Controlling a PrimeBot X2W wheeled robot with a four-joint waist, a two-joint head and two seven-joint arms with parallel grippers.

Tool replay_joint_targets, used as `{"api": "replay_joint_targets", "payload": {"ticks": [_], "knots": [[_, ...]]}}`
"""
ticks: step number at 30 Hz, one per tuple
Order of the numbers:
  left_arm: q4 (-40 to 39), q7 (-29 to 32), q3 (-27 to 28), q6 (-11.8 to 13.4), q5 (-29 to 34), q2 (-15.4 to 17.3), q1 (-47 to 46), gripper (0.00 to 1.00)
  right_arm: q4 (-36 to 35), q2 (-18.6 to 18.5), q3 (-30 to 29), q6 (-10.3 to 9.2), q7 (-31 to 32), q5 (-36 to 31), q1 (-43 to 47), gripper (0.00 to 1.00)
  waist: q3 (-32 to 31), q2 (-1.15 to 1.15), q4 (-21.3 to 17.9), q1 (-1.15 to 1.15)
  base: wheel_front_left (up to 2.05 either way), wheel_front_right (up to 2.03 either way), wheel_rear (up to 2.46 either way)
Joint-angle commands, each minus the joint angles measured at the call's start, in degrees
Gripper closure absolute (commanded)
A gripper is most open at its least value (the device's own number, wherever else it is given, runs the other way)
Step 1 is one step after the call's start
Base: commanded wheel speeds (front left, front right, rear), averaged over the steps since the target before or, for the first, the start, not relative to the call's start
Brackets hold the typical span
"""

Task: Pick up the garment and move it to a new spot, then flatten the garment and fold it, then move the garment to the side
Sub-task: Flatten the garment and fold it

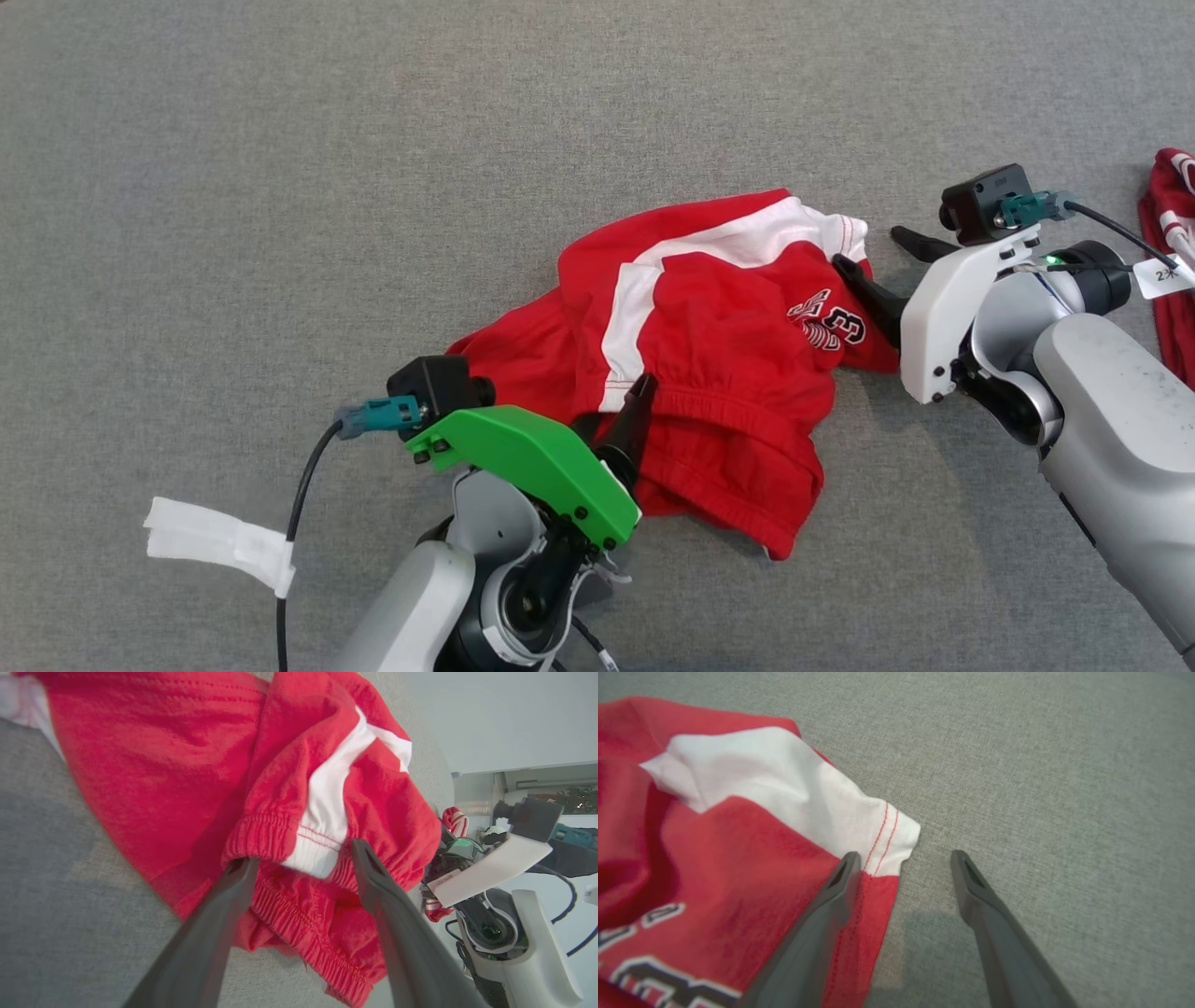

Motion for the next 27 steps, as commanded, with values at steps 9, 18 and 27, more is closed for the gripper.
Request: {"api": "replay_joint_targets", "payload": {"ticks": [9,18,27], "knots": [[1.5,-2.3,-0.8,-4.5,0.1,0.9,-2.5,1.00,0.7,-0.3,0.0,-0.02,-0.8,0.4,-0.3,0.00,-0.6,0.68,0.1,0.00,0.00,0.00,0.00],[-9.4,1.3,-1.9,-6.4,5.6,15.5,0.0,1.00,-1.0,-0.9,0.6,-0.02,0.3,2.6,0.9,0.00,-2.8,0.68,0.2,0.00,0.00,0.00,0.00],[-15.7,4.2,-0.2,-5.4,3.7,19.3,1.3,1.00,-0.2,1.2,-2.1,-0.01,6.0,8.8,0.5,0.00,-2.2,0.68,1.2,0.00,0.00,0.00,0.00]]}}
